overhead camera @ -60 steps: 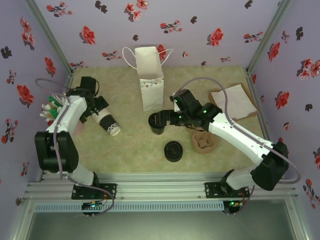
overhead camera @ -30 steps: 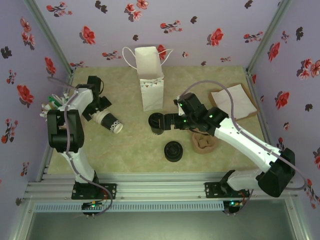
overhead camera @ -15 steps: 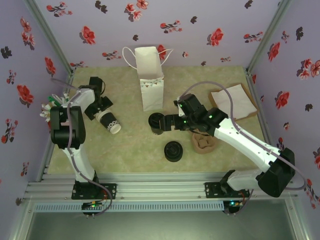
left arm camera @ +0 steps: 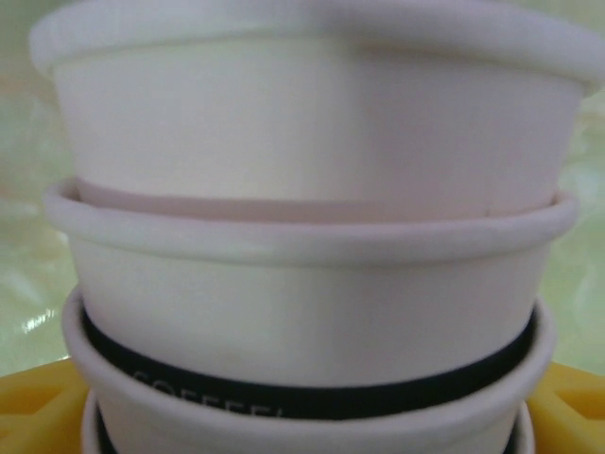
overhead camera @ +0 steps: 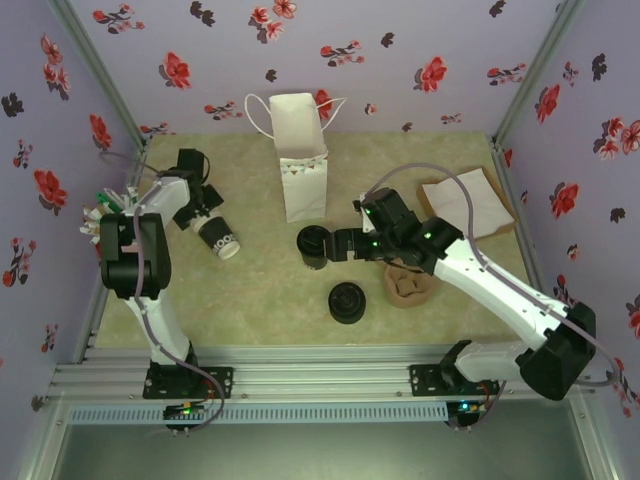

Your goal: Pack the takeout coffee

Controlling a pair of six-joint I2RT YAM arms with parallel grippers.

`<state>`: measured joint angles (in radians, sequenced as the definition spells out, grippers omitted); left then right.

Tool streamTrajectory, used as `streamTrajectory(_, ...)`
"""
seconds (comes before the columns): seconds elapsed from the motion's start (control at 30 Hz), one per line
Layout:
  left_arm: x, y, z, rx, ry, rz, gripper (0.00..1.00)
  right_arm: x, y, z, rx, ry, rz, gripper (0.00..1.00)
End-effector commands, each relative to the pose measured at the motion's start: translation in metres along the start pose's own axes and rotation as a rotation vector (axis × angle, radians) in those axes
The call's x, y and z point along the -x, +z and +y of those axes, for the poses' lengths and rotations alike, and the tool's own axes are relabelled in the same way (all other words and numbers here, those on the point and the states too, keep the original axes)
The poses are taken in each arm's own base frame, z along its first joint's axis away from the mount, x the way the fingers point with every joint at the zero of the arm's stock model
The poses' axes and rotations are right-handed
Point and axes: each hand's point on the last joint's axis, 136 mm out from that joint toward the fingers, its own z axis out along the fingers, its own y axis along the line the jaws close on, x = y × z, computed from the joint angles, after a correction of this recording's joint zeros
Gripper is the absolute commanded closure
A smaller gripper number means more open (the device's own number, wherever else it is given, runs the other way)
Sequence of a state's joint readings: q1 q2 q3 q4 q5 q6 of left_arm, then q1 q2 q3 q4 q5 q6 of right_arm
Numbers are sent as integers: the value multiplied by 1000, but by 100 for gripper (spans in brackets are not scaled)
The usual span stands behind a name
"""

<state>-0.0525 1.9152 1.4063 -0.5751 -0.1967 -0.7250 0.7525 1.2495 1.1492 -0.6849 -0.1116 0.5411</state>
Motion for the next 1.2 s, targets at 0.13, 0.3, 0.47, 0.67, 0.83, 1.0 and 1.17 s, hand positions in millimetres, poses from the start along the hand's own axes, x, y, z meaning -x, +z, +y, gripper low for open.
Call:
streamTrajectory(0.13, 86, -50, -20, -59, -3, -395, 20, -4, -14, -16, -35, -4, -70, 1)
streamTrajectory(0.3, 121, -69, -23, -48, 2, -616, 20, -8, -16, -22, -39, 9, -96, 1)
streamTrajectory(0.47, 135, -76, -25, -21, 43, -837, 19, -10, -18, -26, -38, 13, -117, 1)
streamTrajectory(0.67, 137, -74, -27, 14, 71, -997, 20, -10, -17, -28, -44, 16, -121, 1)
streamTrajectory(0.83, 132, -76, -28, 23, 81, -1102, 21, -9, -17, -29, -45, 23, -123, 1)
streamTrajectory(1.0, 127, -69, -25, 47, 82, -1139, 18, -9, -16, -29, -43, 26, -123, 1)
streamTrajectory(1.17, 124, -60, -27, 53, 92, -1094, 17, -7, -16, -28, -39, 27, -126, 1)
